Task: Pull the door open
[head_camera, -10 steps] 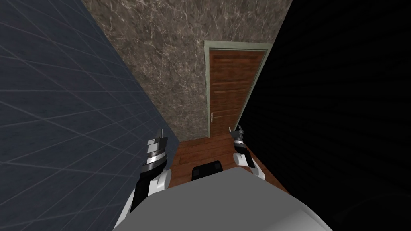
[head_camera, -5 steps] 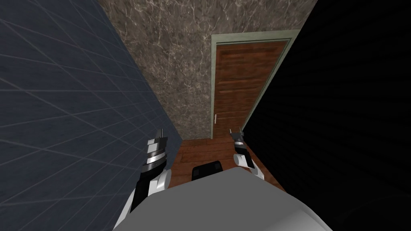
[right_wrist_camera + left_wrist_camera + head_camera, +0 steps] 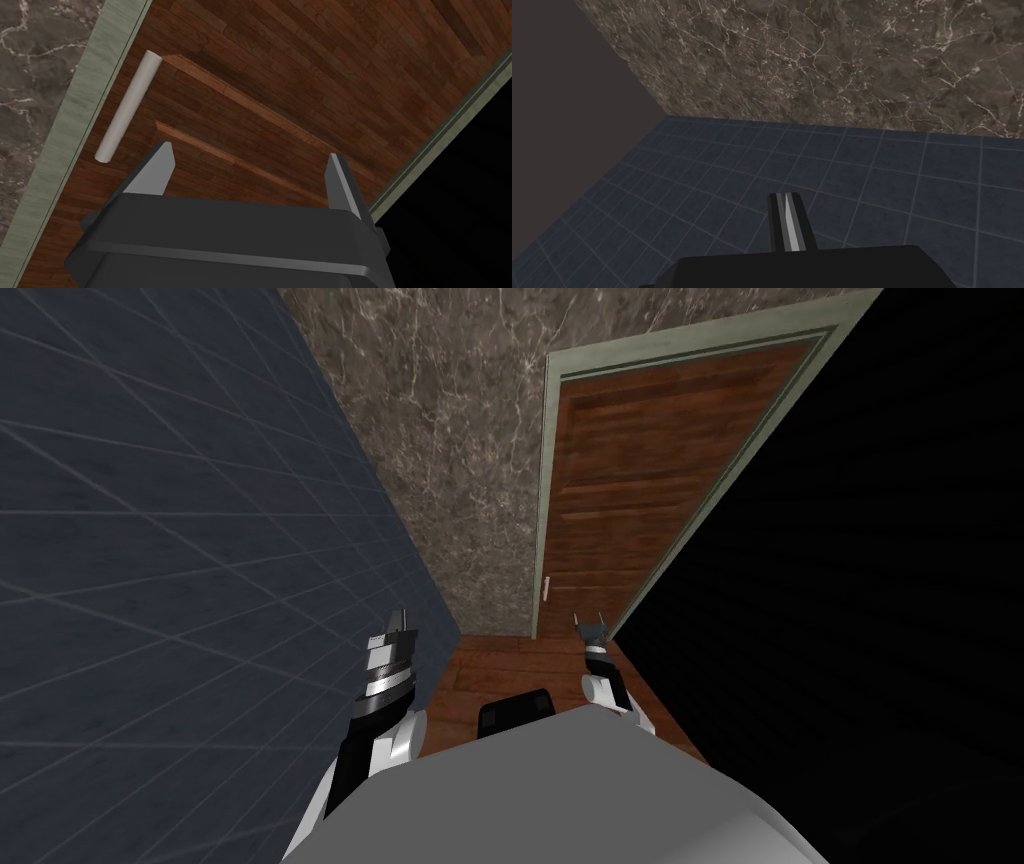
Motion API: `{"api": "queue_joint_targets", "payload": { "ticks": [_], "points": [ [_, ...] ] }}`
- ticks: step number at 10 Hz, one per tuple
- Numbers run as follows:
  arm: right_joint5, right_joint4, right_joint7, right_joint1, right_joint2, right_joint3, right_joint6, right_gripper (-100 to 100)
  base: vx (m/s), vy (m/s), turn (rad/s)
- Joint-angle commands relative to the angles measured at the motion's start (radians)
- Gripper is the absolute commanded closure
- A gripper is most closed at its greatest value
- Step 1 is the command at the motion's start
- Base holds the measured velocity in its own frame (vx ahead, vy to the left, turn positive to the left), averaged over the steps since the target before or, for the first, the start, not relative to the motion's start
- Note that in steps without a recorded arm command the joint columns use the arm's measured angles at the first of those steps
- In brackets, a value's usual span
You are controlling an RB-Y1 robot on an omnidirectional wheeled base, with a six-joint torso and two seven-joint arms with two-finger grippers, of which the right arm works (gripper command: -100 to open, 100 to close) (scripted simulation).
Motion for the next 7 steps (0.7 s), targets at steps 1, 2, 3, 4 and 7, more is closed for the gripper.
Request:
{"api": "queue_joint_targets", "payload": {
  "ticks": [1, 2, 3, 4, 7],
  "points": [
    [-0.018, 0.039, -0.035, -0.009, 0.001, -0.006, -0.013, -100, 0.070, -0.050, 0.217],
    [-0.028, 0.063, -0.055, -0.013, 0.001, -0.009, -0.020, -100, 0.053, -0.050, 0.212],
    [-0.039, 0.086, -0.075, -0.018, 0.002, -0.012, -0.027, -100, 0.061, -0.054, 0.236],
    [-0.049, 0.109, -0.095, -0.023, 0.003, -0.015, -0.034, -100, 0.067, -0.056, 0.187],
    [-0.079, 0.175, -0.151, -0.036, 0.007, -0.024, -0.054, -100, 0.072, -0.064, 0.208]
  ]
}}
